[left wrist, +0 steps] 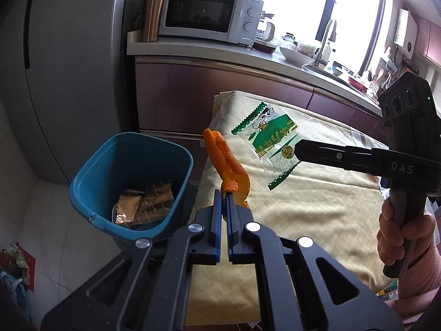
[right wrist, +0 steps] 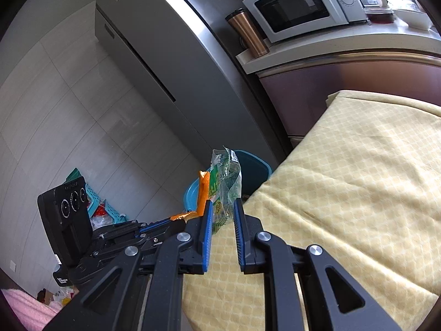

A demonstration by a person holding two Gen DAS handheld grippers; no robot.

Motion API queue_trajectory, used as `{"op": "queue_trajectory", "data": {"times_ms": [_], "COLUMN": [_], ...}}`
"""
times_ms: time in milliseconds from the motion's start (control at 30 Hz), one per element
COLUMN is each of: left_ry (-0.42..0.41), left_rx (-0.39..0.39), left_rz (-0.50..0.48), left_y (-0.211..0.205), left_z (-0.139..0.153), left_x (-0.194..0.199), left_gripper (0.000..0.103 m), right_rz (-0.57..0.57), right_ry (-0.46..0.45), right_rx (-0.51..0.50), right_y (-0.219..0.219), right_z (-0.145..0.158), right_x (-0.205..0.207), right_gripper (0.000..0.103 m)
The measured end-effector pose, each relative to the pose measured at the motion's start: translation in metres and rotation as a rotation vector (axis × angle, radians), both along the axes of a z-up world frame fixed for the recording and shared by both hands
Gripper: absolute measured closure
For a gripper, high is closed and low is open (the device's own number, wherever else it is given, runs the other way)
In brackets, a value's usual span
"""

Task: Collect trash
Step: 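Carry the orange peel and green-printed wrapper over the teal bin with both tools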

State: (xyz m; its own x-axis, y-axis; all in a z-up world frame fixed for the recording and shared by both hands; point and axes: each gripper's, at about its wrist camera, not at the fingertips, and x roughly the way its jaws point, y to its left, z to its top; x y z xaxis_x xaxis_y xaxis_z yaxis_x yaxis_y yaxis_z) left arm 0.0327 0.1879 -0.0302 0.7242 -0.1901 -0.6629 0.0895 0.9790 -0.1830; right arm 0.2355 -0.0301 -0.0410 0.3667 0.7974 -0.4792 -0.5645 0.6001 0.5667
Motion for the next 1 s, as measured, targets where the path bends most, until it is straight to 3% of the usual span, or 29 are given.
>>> {"op": "queue_trajectory", "data": {"times_ms": [1000], "left_ry": [0.047], "left_rx": [0.018], "left_rz": [0.125], "left_y": [0.049], "left_z": [-0.019], "left_x": [0.016], "left_gripper": [0.1], "right_rz": [0.076], "right_ry": [0.106], "right_rx": [-0.036], "right_y": [0.075], "right_z": [-0.031], "right_x": [0.035], "right_gripper": [0.089]}}
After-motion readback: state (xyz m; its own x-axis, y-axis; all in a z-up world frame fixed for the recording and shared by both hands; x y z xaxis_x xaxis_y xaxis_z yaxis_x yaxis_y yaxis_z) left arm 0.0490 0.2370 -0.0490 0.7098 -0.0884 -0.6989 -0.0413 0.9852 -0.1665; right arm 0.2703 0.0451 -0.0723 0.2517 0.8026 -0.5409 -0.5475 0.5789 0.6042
